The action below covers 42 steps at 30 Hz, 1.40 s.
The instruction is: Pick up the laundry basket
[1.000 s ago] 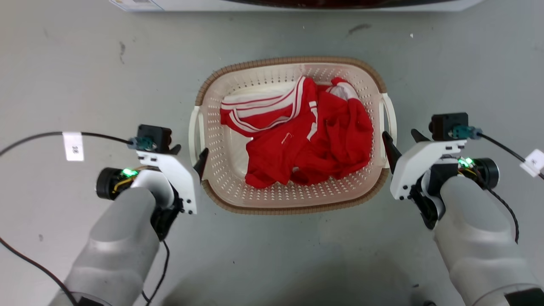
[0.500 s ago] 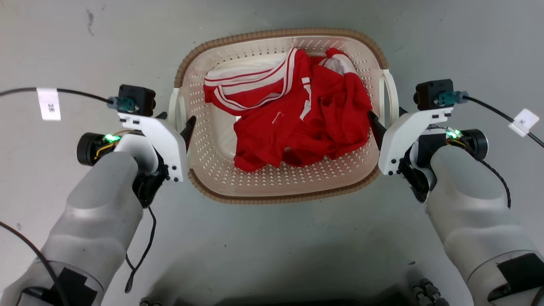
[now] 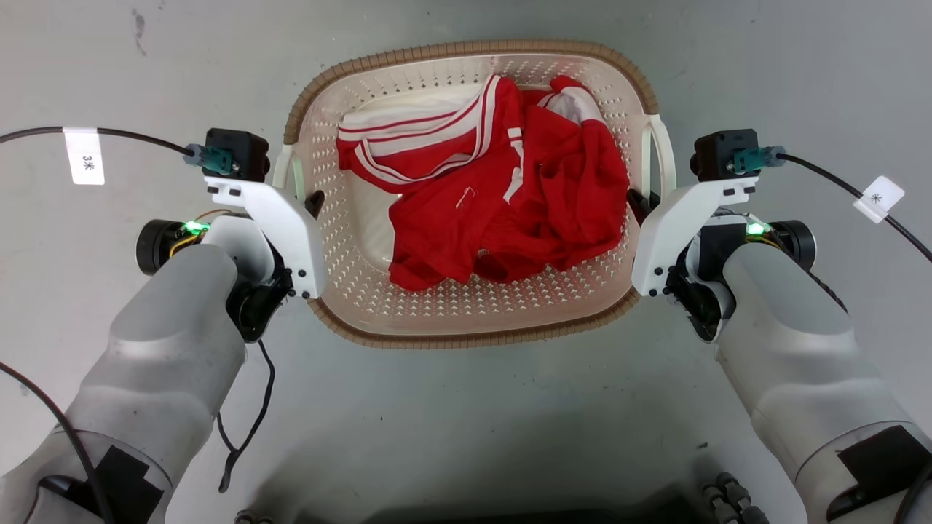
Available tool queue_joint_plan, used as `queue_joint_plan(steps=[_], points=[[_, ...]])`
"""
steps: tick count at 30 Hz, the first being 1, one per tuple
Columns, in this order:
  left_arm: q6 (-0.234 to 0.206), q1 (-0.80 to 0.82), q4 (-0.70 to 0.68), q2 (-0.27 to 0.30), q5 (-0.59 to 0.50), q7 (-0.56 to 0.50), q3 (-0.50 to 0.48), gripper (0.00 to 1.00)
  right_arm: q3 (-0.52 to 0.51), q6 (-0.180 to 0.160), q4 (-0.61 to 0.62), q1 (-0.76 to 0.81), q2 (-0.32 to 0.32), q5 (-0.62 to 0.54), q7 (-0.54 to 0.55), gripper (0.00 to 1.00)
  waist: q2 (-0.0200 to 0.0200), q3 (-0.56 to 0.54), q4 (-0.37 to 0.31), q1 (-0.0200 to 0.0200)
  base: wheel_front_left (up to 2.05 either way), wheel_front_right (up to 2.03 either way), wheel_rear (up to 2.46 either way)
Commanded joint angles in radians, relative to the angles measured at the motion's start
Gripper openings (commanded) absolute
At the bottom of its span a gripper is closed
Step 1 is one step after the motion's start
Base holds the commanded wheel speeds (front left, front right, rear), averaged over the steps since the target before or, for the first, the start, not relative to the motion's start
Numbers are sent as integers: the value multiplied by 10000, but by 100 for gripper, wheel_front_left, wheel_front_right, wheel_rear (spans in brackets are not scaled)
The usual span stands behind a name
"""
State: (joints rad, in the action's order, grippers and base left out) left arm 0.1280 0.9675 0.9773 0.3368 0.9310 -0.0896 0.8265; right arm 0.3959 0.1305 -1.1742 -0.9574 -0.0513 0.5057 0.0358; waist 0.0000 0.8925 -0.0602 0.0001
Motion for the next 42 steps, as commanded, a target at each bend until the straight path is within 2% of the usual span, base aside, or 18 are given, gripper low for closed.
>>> queue_joint_plan(steps=[1, 9, 20, 28, 42], points=[[41, 17, -11, -5, 68, -28, 136, 0, 93, 4, 23, -136, 13, 90, -34, 0, 0, -117, 26, -1, 0, 0, 0], [42, -123, 301, -345, 865, -289, 680, 0, 625, 15, -152, 168, -194, 735, 343, 0, 0, -1056, 243, -1, 0, 0, 0], [44, -790, 871, -865, 1939, -732, 1117, 0, 1362, 15, -178, 1205, -396, 1834, 1767, 0, 0, -3324, 438, -1, 0, 0, 0], [46, -1240, 898, -834, 2640, -1833, 1463, 0, 1928, 15, 15, 1839, -630, 2609, 3349, 0, 0, -4894, 432, -1, 0, 0, 0], [57, -1842, 1086, -934, 3656, -3573, 1713, 0, 2403, 15, -130, 2347, -757, 3620, 5549, 0, 0, -6798, 398, -1, 0, 0, 0]])
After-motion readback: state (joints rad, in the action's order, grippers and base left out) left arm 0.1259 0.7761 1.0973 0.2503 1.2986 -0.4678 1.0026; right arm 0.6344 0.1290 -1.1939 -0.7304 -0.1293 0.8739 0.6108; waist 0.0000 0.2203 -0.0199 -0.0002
